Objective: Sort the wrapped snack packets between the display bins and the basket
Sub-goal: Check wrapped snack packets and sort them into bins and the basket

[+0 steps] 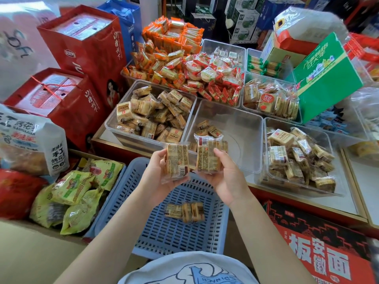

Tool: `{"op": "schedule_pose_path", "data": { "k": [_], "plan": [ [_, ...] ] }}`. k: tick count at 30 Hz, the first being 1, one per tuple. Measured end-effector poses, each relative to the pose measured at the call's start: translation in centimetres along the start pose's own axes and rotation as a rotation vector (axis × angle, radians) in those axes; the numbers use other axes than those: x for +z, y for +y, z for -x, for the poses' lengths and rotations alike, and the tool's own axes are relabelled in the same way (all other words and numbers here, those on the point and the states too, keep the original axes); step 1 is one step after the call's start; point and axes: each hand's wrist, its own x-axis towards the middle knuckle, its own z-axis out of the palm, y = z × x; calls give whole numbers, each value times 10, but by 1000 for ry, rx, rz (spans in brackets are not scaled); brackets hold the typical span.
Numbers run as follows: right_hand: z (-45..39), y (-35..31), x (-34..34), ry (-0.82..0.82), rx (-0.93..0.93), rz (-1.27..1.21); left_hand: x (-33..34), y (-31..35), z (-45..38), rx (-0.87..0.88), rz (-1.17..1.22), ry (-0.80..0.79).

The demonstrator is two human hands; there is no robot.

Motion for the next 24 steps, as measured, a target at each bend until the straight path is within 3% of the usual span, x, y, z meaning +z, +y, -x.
{"op": "schedule_pose_path", "data": {
  "k": [13,18,21,24],
  "plan": [
    [-28,-1,-21,8,28,345,36,-22,-38,20,-314,141],
    [-49,-14,-42,-42,50,367,73,-21,-62,10,-473,19],
    [-72,-22,-62,-9,72,351,86,-15,-85,100,-653,-35],
    [-106,-25,-84,112,115,357,67,-13,-124,377,-1198,112]
  ]
}}
